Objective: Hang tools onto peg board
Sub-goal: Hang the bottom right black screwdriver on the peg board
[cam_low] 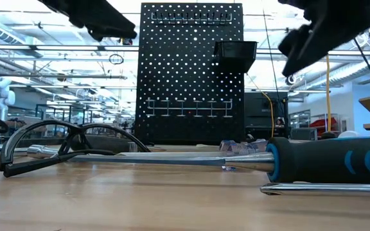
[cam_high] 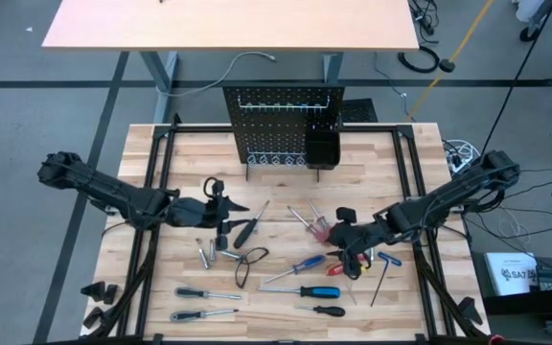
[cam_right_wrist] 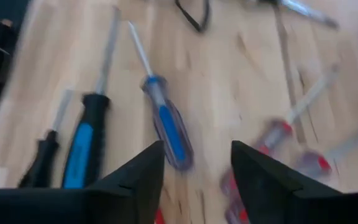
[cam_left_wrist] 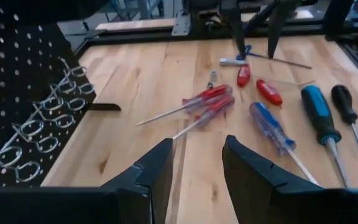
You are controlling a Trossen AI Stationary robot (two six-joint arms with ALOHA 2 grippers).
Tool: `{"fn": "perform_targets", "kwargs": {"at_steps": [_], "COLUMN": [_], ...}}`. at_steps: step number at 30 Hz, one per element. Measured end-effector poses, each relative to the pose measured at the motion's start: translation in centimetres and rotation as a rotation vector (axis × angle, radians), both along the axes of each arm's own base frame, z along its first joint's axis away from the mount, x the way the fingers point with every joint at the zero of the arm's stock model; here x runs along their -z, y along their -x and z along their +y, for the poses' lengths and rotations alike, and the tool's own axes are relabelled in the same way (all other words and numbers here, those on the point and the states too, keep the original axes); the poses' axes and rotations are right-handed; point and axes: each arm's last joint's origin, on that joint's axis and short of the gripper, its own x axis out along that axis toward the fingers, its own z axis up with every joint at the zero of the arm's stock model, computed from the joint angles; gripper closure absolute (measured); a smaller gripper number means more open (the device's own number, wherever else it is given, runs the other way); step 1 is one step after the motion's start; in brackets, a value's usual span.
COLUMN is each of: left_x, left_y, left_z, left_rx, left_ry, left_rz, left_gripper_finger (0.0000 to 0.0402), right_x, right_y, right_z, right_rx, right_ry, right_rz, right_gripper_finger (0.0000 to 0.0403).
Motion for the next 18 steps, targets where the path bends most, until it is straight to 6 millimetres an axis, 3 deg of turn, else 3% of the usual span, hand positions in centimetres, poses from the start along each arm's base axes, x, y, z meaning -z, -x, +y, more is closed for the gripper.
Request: {"fn": "perform_targets", "kwargs": {"at_steps": [7,15,18], "left_x": [0.6,0.5,0.5], "left_y": [0.1,0.0,-0.1], "left_z": [0.9,1.5,1.7], "left_rx": [-0.041,-0.066,-0.073], "left_ry": [-0.013,-0.017,-0.017], "left_rz": [0.066,0.061,0.061], "left_gripper_finger": [0.0255,0.0255,0.0255], "right_x": [0.4,1.0,0.9], "right_y": [1.1,2.2,2.1], "right_z": [-0.5,-0.9,-0.9], "right_rx": [0.196,0.601,0.66], "right_ry": [-0.151,-0.346,-0.392], "right_rz": [0.202,0.353,0.346], "right_gripper_finger": [0.0155,0.0165,0.0172]}}
